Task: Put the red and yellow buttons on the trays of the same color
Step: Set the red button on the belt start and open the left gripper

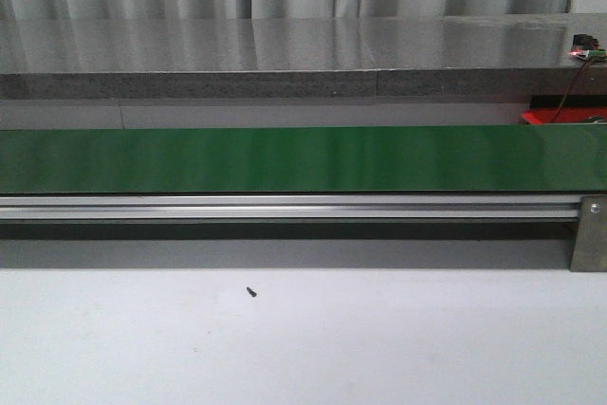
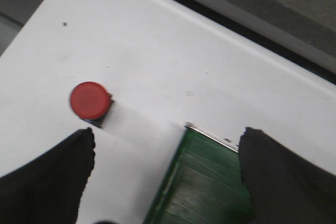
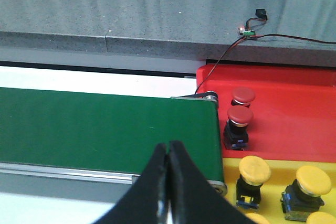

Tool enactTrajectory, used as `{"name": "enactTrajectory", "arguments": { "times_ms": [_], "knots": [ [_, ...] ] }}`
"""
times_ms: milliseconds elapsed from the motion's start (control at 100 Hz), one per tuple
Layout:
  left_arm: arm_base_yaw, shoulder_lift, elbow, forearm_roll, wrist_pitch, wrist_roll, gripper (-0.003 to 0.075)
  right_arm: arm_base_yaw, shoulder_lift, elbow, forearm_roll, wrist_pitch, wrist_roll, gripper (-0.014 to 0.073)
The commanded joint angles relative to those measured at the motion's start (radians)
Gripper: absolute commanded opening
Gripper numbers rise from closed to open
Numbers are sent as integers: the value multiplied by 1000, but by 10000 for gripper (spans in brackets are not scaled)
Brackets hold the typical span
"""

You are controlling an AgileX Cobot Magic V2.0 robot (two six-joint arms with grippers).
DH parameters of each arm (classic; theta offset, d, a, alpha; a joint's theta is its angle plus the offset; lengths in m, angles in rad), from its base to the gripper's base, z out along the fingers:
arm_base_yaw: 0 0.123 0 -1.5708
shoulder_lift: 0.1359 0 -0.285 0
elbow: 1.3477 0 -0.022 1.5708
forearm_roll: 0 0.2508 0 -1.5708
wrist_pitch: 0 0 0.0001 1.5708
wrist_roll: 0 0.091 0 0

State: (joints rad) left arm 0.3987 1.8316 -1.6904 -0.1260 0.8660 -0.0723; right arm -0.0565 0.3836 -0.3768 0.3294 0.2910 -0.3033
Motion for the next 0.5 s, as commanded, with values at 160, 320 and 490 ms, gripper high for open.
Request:
{"name": "enactTrajectory", "arguments": {
  "times_ms": [160, 320, 490],
  "knots": [
    [83, 41, -28, -19, -62, -25, 555, 2, 3, -25, 6, -78, -10, -67],
    [96, 105, -30, -19, -126, -25, 555, 2, 3, -25, 6, -78, -10, -67],
    [96, 185, -58, -25, -153, -25, 555, 2, 3, -25, 6, -78, -10, -67]
  ]
}}
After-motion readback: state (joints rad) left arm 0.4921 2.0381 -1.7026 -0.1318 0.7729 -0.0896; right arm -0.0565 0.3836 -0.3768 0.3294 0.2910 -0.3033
